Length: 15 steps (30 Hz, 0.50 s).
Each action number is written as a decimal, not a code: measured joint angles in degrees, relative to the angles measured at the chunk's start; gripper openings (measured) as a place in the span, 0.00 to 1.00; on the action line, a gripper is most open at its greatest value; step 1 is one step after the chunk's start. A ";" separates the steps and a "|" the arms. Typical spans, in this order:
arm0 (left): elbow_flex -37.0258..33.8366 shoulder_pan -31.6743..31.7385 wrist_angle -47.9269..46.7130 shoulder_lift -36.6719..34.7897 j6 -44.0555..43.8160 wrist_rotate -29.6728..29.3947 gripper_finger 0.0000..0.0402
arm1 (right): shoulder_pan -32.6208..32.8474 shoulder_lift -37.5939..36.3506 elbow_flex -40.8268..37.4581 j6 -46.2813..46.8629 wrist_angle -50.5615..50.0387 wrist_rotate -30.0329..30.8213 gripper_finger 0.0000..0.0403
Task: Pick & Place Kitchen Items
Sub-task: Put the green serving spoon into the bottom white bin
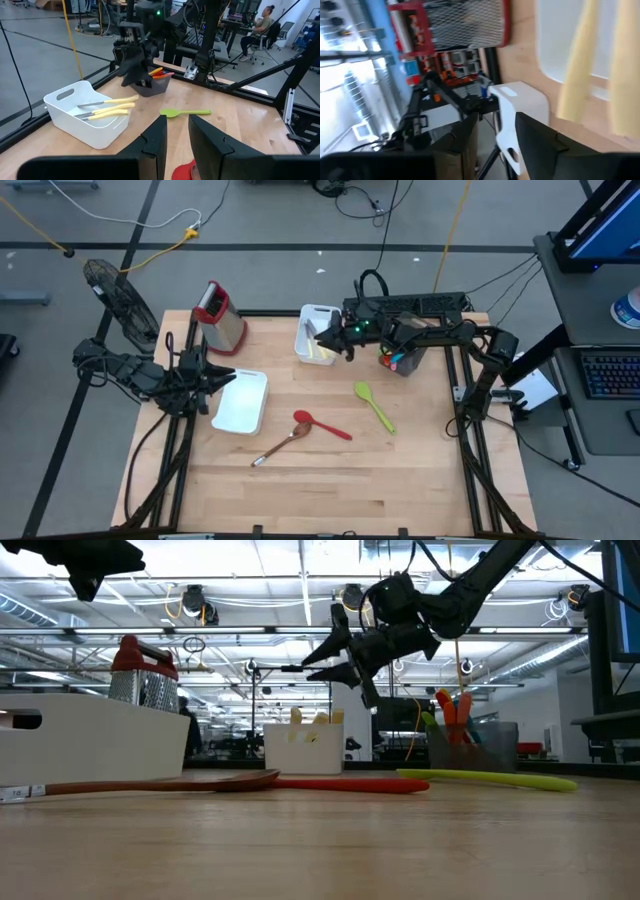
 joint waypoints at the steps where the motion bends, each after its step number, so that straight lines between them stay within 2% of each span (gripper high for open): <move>1: 0.00 0.00 0.01 0.00 -0.14 -0.01 0.20 | 0.10 0.00 0.00 -0.36 1.04 -0.02 0.30; 7: 0.00 -0.01 0.01 0.01 -1.16 0.00 0.20 | 1.41 0.00 0.00 -4.86 6.51 -1.58 0.21; 13: 0.00 0.01 0.11 0.02 -1.29 0.00 0.20 | 3.83 0.00 0.00 -9.42 11.08 -4.46 0.04; 15: 0.00 0.01 0.25 0.00 -1.29 0.01 0.20 | 4.91 -0.13 0.00 -11.10 13.14 -4.70 0.01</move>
